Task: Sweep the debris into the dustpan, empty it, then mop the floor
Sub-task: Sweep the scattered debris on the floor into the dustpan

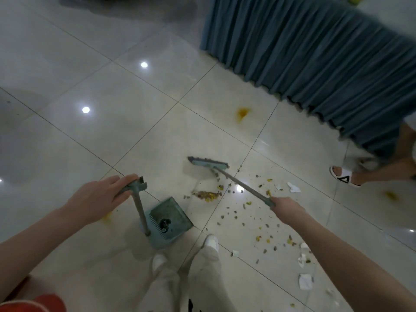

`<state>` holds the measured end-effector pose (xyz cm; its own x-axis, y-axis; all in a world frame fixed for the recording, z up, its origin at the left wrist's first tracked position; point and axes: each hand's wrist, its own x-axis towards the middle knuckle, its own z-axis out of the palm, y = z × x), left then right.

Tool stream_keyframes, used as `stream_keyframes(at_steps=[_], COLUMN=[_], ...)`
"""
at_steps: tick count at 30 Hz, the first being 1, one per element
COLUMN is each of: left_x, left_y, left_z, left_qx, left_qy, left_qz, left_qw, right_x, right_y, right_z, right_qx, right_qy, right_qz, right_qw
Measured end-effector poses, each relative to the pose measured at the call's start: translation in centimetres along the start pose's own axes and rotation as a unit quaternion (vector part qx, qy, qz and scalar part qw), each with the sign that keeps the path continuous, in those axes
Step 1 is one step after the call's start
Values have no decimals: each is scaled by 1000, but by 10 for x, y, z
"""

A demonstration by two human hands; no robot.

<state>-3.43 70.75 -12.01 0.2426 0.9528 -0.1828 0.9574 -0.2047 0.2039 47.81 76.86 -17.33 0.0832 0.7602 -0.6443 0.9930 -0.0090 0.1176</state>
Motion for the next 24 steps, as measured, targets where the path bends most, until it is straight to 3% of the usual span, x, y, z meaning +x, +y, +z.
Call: stream_keyframes(at_steps=[6,11,15,20,24], left_x=[32,59,75,85,79], left_y=[31,48,63,79,86], left_z=[10,18,20,14,9], left_qx=[-5,1,2,27,37], left_qy=[-48,3,6,-46,-34], left_qz=[-42,-4,24,14,57], left_qw=[998,1000,1000,998,997], right_x=[82,115,90,29,-36], right_y=[-8,1,18,35,37], right_z=[-19,-12,15,57,82], right_qx=[50,37,62,83,71], right_qy=[7,-10,-25,-41,-83], right_qz=[50,54,14,8,25], right_qw=[997,998,998,996,994])
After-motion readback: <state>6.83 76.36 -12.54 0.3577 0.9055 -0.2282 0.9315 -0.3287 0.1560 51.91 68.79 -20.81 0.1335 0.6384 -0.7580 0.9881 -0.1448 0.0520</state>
